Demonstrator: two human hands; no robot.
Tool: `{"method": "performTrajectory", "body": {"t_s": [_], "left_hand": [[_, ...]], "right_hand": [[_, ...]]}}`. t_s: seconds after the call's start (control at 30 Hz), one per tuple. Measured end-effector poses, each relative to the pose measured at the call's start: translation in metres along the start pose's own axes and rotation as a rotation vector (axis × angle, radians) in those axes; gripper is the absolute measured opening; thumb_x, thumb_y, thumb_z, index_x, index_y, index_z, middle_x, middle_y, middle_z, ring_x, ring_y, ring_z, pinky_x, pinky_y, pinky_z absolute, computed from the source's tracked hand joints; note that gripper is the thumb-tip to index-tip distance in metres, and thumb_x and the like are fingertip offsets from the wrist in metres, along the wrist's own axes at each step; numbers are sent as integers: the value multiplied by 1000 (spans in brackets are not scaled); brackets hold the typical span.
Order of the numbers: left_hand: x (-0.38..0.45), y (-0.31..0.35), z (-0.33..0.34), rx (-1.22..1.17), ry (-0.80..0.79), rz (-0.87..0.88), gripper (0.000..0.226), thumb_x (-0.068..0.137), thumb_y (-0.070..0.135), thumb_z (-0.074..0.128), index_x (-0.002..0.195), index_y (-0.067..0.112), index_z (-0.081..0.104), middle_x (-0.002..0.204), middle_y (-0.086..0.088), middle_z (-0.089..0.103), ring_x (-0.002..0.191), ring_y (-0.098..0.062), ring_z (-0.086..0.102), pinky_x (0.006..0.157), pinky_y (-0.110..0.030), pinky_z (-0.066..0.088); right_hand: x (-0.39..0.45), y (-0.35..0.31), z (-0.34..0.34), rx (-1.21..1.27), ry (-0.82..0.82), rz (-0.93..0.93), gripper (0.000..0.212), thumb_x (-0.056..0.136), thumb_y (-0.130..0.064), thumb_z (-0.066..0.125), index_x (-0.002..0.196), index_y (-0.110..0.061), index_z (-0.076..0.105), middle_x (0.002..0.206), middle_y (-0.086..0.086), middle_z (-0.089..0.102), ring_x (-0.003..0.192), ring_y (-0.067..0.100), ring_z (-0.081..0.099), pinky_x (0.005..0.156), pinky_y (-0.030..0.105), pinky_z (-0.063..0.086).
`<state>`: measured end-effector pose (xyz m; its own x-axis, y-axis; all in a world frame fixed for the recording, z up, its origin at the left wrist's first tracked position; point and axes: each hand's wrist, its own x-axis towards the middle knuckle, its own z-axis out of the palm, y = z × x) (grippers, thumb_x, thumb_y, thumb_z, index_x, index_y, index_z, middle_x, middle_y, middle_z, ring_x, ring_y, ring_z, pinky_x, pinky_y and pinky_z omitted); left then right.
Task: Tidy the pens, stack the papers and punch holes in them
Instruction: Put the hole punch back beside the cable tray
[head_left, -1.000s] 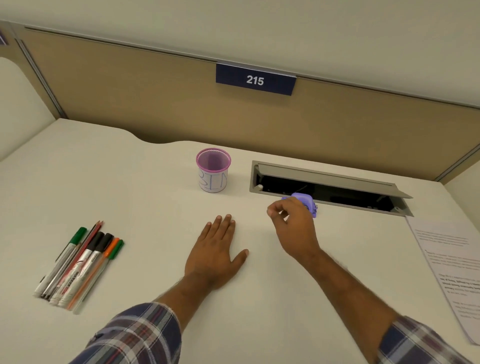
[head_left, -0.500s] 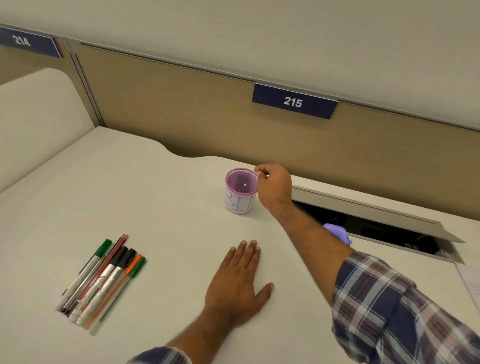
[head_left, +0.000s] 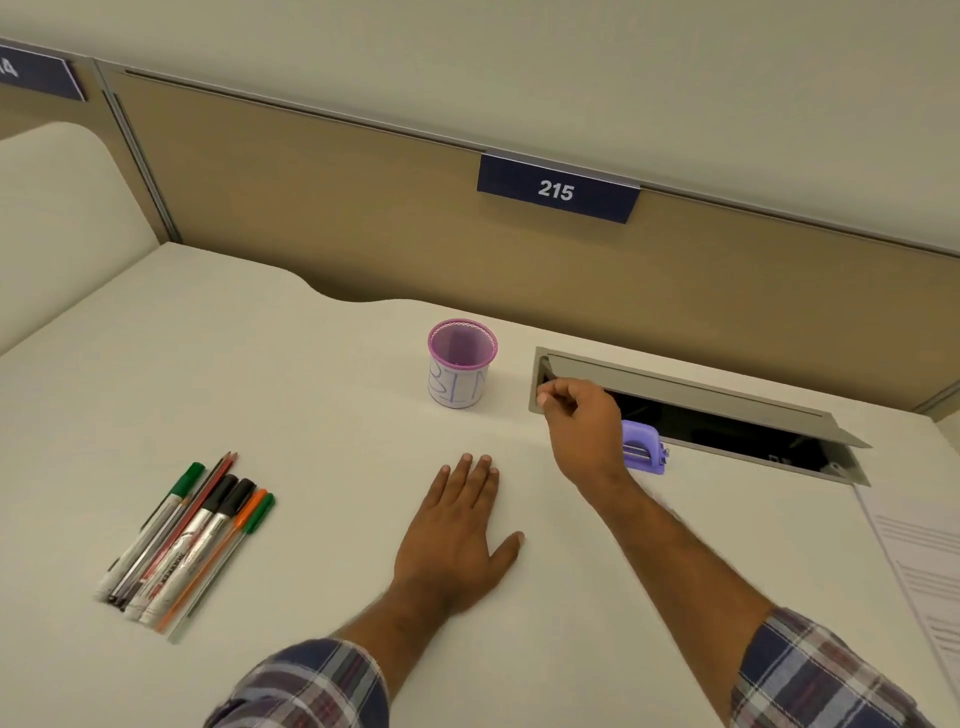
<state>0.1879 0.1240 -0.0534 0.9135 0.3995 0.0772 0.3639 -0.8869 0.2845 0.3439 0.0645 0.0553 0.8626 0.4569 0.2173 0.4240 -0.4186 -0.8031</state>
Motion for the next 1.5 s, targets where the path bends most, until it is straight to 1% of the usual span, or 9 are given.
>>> {"method": "performTrajectory", "body": {"t_s": [0.13, 0.27, 0.47, 0.67, 0.87, 0.97, 1.17, 1.4, 1.5], "left_hand": [[0, 0, -3, 36, -31, 27, 85, 92, 69, 9, 158, 16, 2, 167, 1, -2, 154, -15, -8, 125, -37, -3], [0, -2, -2, 35, -36, 27, 85, 92, 69, 11, 159, 17, 5, 167, 2, 1, 154, -14, -2, 125, -35, -2], [1, -4, -2, 56, -36, 37, 84, 92, 69, 17, 158, 17, 12, 167, 2, 8, 154, -14, 4, 124, -32, 0], [0, -5, -1, 86, -38, 38, 85, 92, 69, 17, 158, 16, 13, 167, 1, 9, 154, -16, 6, 125, -34, 3], [0, -2, -3, 79, -32, 27, 83, 92, 68, 20, 158, 16, 16, 167, 1, 11, 154, -16, 7, 125, -36, 6], [0, -2, -3, 83, -33, 26, 83, 93, 68, 21, 158, 16, 16, 167, 1, 11, 154, -16, 7, 125, -36, 6], [0, -2, -3, 64, -29, 27, 84, 92, 68, 21, 157, 15, 17, 167, 1, 12, 154, -16, 8, 125, -36, 7], [0, -2, -3, 43, -33, 19, 85, 91, 69, 18, 158, 16, 14, 167, 3, 8, 154, -14, 5, 125, -35, 4], [0, -2, -2, 36, -36, 17, 86, 90, 69, 17, 158, 16, 14, 167, 3, 8, 154, -15, 5, 125, -34, 3]], "right_hand": [[-55, 36, -38, -20, -34, 107, 12, 91, -12, 64, 102, -12, 71, 93, -4, 67, 86, 11, 63, 79, 16, 47], [-114, 63, -81, -111, -70, 118, 13, 91, -8, 63, 98, -14, 72, 93, -5, 68, 82, 7, 60, 75, 13, 43], [-193, 85, -122, -180, -139, 126, 14, 91, -9, 63, 92, -18, 73, 86, -9, 67, 79, 13, 61, 71, 19, 48], [-244, 98, -148, -258, -421, 147, 16, 94, -17, 59, 99, -24, 72, 88, -11, 65, 82, 5, 59, 73, 12, 42], [-262, 101, -168, -358, -586, 72, 18, 91, -30, 63, 108, -27, 71, 101, -20, 58, 94, -2, 53, 84, 14, 42], [-265, 99, -171, -409, -616, 28, 20, 90, -34, 64, 107, -28, 71, 101, -22, 52, 95, -2, 50, 84, 16, 42], [-266, 96, -165, -487, -617, -53, 13, 93, -28, 58, 92, -24, 71, 92, -18, 54, 89, 0, 46, 76, 20, 43], [-257, 94, -162, -576, -703, -156, 16, 94, -27, 46, 89, -23, 61, 92, -13, 52, 89, 7, 44, 73, 18, 37], [-242, 91, -160, -589, -732, -167, 15, 94, -25, 45, 88, -21, 58, 91, -11, 51, 88, 9, 45, 75, 24, 42]]}}
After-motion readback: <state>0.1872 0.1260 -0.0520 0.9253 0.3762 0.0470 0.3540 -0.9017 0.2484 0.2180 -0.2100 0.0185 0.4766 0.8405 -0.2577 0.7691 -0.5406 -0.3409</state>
